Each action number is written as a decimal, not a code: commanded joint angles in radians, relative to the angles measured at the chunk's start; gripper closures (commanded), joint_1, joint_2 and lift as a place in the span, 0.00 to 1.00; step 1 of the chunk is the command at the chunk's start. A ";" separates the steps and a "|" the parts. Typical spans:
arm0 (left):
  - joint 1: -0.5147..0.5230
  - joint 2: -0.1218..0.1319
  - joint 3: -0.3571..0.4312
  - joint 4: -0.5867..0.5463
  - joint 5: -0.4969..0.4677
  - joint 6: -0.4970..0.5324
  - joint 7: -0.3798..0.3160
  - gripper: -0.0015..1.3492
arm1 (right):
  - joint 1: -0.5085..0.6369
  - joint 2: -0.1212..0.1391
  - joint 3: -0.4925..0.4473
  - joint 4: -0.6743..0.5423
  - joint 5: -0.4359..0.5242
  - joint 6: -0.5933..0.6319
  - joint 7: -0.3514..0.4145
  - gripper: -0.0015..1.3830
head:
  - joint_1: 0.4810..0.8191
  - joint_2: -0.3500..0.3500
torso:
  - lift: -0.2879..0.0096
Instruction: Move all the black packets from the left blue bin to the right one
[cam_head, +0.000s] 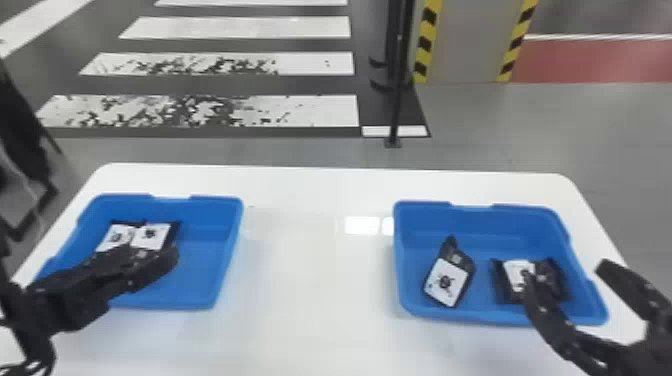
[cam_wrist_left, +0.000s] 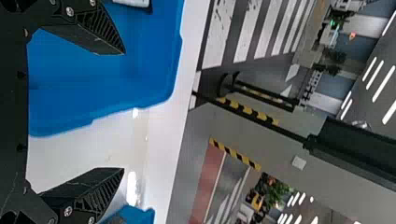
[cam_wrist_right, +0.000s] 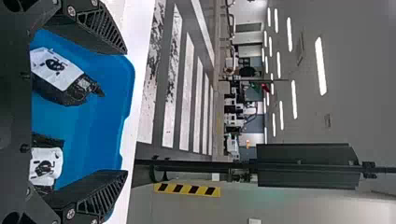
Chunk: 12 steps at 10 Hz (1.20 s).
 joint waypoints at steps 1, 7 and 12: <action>-0.041 0.007 0.047 0.013 -0.094 0.042 0.009 0.11 | 0.065 0.014 0.009 -0.038 -0.043 -0.011 -0.002 0.09 | 0.63 0.62 | 0.49; -0.336 0.057 -0.013 0.330 -0.333 0.150 0.063 0.11 | 0.070 0.000 0.043 -0.030 -0.065 0.031 -0.001 0.09 | 0.63 0.90 | 0.49; -0.493 0.079 -0.126 0.512 -0.433 0.268 0.097 0.12 | 0.065 0.000 0.047 -0.021 -0.081 0.053 0.001 0.09 | 0.63 0.88 | 0.49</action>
